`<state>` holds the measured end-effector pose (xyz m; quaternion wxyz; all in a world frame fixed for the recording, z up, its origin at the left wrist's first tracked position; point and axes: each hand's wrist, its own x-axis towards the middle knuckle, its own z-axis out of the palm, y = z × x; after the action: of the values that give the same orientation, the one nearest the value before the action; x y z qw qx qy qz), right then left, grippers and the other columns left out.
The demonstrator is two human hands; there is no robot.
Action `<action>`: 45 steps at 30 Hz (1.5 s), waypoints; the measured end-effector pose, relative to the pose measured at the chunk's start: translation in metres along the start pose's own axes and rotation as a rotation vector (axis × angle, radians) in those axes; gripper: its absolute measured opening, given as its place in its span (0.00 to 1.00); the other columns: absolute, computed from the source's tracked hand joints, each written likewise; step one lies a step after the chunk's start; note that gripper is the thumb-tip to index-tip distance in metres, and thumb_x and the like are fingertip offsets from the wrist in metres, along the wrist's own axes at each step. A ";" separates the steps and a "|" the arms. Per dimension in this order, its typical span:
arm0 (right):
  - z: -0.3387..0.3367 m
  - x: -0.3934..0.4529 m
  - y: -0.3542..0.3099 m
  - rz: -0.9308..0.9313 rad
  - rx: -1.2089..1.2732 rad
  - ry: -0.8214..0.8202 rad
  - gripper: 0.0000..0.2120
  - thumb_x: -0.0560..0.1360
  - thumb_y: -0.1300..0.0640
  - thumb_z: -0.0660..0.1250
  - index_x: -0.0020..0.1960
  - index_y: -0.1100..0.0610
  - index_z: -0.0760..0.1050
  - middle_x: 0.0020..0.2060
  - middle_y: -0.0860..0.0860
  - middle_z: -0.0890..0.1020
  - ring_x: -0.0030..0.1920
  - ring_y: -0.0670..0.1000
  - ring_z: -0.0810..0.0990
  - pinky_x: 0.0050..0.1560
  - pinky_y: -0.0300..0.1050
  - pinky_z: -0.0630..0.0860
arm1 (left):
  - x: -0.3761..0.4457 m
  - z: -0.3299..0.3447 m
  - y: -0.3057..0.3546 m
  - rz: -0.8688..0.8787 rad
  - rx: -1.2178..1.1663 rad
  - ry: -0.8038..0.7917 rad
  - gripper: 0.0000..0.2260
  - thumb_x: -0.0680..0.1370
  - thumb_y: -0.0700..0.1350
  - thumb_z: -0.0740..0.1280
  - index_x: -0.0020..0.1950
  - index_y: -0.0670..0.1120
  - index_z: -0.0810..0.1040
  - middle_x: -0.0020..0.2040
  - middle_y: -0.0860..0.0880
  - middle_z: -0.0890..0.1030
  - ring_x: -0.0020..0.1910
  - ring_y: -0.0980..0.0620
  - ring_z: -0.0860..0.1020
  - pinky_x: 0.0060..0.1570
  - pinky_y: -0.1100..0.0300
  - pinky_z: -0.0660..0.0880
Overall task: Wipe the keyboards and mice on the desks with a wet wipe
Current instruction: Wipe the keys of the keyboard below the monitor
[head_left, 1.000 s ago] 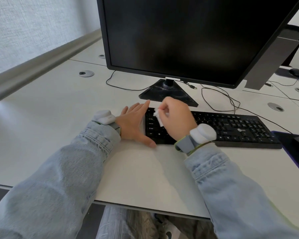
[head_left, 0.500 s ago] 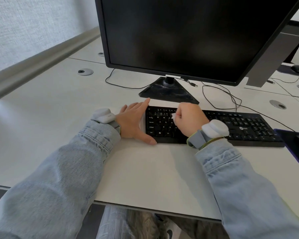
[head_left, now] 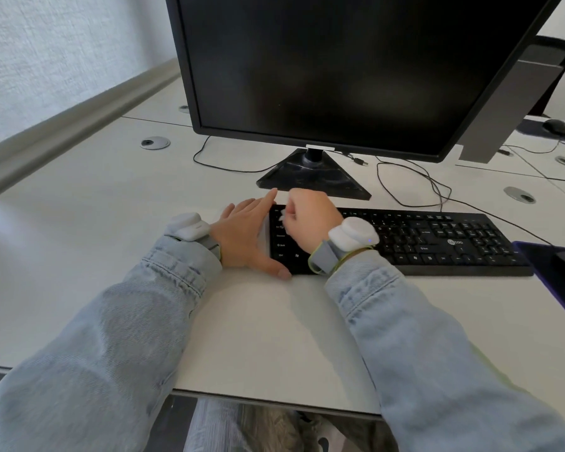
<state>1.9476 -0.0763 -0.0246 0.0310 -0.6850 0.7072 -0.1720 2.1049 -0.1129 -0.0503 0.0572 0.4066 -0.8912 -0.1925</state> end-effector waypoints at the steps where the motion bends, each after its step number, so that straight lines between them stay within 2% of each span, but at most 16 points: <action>1: -0.004 -0.001 0.009 0.034 -0.024 0.001 0.04 0.77 0.57 0.63 0.45 0.57 0.73 0.45 0.56 0.81 0.48 0.59 0.78 0.51 0.54 0.76 | 0.000 -0.001 0.001 -0.006 0.002 -0.013 0.70 0.51 0.80 0.65 0.82 0.51 0.36 0.80 0.53 0.55 0.80 0.52 0.49 0.79 0.45 0.44; 5: -0.017 -0.006 0.039 0.136 -0.054 0.037 0.07 0.77 0.58 0.61 0.42 0.58 0.73 0.42 0.55 0.80 0.46 0.58 0.78 0.48 0.52 0.77 | -0.001 -0.002 0.002 0.006 -0.008 -0.015 0.70 0.51 0.80 0.65 0.82 0.50 0.36 0.80 0.54 0.56 0.80 0.52 0.49 0.79 0.43 0.45; 8: -0.014 -0.006 0.034 0.105 -0.005 0.082 0.08 0.77 0.59 0.59 0.40 0.58 0.73 0.40 0.54 0.80 0.44 0.57 0.79 0.46 0.52 0.77 | -0.001 -0.001 0.002 0.010 -0.011 -0.008 0.70 0.51 0.80 0.65 0.82 0.50 0.36 0.79 0.53 0.58 0.80 0.53 0.49 0.79 0.44 0.43; 10: -0.007 -0.003 0.015 0.058 0.011 0.047 0.06 0.77 0.59 0.60 0.43 0.57 0.74 0.42 0.55 0.80 0.45 0.57 0.79 0.47 0.52 0.77 | -0.001 0.000 0.002 0.006 -0.012 -0.004 0.70 0.51 0.80 0.66 0.82 0.50 0.37 0.79 0.53 0.58 0.80 0.53 0.49 0.79 0.45 0.43; 12: 0.001 0.001 -0.006 -0.005 0.011 0.015 0.05 0.77 0.60 0.60 0.47 0.58 0.75 0.45 0.56 0.81 0.47 0.58 0.79 0.50 0.52 0.76 | 0.000 0.001 0.001 0.010 -0.023 0.016 0.69 0.51 0.79 0.67 0.82 0.51 0.40 0.77 0.53 0.61 0.79 0.51 0.53 0.79 0.46 0.46; 15: 0.011 0.002 -0.022 -0.074 0.019 0.007 0.06 0.77 0.61 0.59 0.50 0.58 0.74 0.45 0.55 0.80 0.48 0.58 0.78 0.51 0.51 0.74 | 0.000 0.001 0.000 0.014 -0.057 0.059 0.64 0.51 0.77 0.69 0.81 0.52 0.50 0.73 0.51 0.66 0.75 0.50 0.60 0.74 0.56 0.51; 16: 0.012 0.001 -0.022 -0.079 0.020 0.010 0.06 0.78 0.60 0.59 0.51 0.57 0.73 0.45 0.54 0.80 0.48 0.57 0.78 0.52 0.52 0.74 | -0.001 0.000 -0.001 0.023 -0.058 0.055 0.64 0.51 0.77 0.69 0.81 0.53 0.50 0.74 0.51 0.66 0.75 0.50 0.60 0.74 0.56 0.52; 18: 0.011 -0.003 -0.012 -0.070 -0.020 0.024 0.06 0.79 0.58 0.58 0.53 0.57 0.71 0.46 0.54 0.79 0.48 0.57 0.77 0.52 0.52 0.73 | 0.000 -0.001 0.000 0.029 -0.044 0.019 0.67 0.52 0.77 0.68 0.82 0.52 0.42 0.78 0.51 0.62 0.78 0.49 0.56 0.78 0.50 0.50; 21: 0.004 -0.009 0.013 -0.003 -0.069 0.044 0.05 0.79 0.57 0.60 0.52 0.58 0.70 0.45 0.54 0.79 0.48 0.58 0.78 0.50 0.51 0.72 | 0.001 -0.002 0.000 0.009 -0.027 -0.027 0.72 0.48 0.82 0.66 0.81 0.53 0.35 0.81 0.52 0.56 0.80 0.50 0.51 0.79 0.47 0.48; 25: -0.016 -0.018 0.059 0.176 -0.140 0.024 0.07 0.78 0.56 0.62 0.48 0.56 0.64 0.45 0.55 0.79 0.47 0.59 0.79 0.46 0.52 0.73 | -0.001 -0.002 -0.002 0.021 -0.042 -0.026 0.73 0.47 0.86 0.61 0.81 0.53 0.36 0.81 0.52 0.56 0.80 0.51 0.50 0.79 0.47 0.48; 29: -0.035 -0.032 0.099 0.315 -0.110 0.091 0.05 0.78 0.57 0.61 0.51 0.59 0.69 0.45 0.57 0.80 0.46 0.59 0.79 0.49 0.54 0.76 | -0.001 -0.002 -0.002 0.029 -0.042 -0.032 0.72 0.48 0.86 0.62 0.82 0.53 0.36 0.81 0.52 0.54 0.80 0.52 0.49 0.79 0.46 0.46; 31: -0.037 -0.041 0.102 0.288 -0.001 0.114 0.07 0.79 0.57 0.59 0.54 0.58 0.71 0.44 0.55 0.81 0.44 0.57 0.79 0.50 0.55 0.77 | -0.002 -0.002 0.001 0.024 -0.045 -0.045 0.71 0.49 0.85 0.63 0.81 0.54 0.35 0.82 0.52 0.50 0.81 0.53 0.45 0.79 0.47 0.43; 34: -0.034 -0.053 0.074 0.097 0.112 0.116 0.09 0.79 0.57 0.59 0.54 0.56 0.76 0.44 0.52 0.81 0.45 0.54 0.79 0.51 0.53 0.77 | -0.001 -0.001 0.007 0.005 -0.047 -0.036 0.72 0.49 0.85 0.63 0.81 0.56 0.32 0.83 0.52 0.45 0.81 0.52 0.39 0.79 0.45 0.40; 38: -0.014 -0.076 0.016 -0.167 0.097 0.028 0.06 0.78 0.56 0.60 0.50 0.54 0.76 0.46 0.52 0.79 0.50 0.56 0.76 0.55 0.54 0.69 | -0.003 0.002 0.022 0.013 0.009 0.002 0.74 0.45 0.84 0.63 0.81 0.54 0.33 0.83 0.50 0.48 0.81 0.50 0.41 0.79 0.44 0.39; 40: -0.007 -0.083 0.009 -0.179 0.020 0.053 0.05 0.79 0.56 0.60 0.50 0.54 0.74 0.46 0.52 0.78 0.49 0.56 0.74 0.54 0.54 0.68 | -0.003 0.004 0.028 0.004 0.047 0.027 0.71 0.49 0.79 0.64 0.82 0.51 0.35 0.82 0.49 0.52 0.81 0.50 0.44 0.78 0.44 0.40; 45: -0.021 -0.082 0.054 0.002 -0.044 0.035 0.03 0.77 0.57 0.60 0.48 0.55 0.72 0.44 0.53 0.79 0.47 0.57 0.77 0.53 0.54 0.72 | -0.001 0.004 0.021 -0.028 0.057 0.009 0.75 0.46 0.87 0.57 0.82 0.49 0.37 0.82 0.50 0.52 0.81 0.51 0.47 0.79 0.44 0.40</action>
<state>1.8949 0.0083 -0.0359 0.0038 -0.6819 0.7118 -0.1684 2.0900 -0.0986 -0.0457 0.0467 0.4216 -0.8902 -0.1659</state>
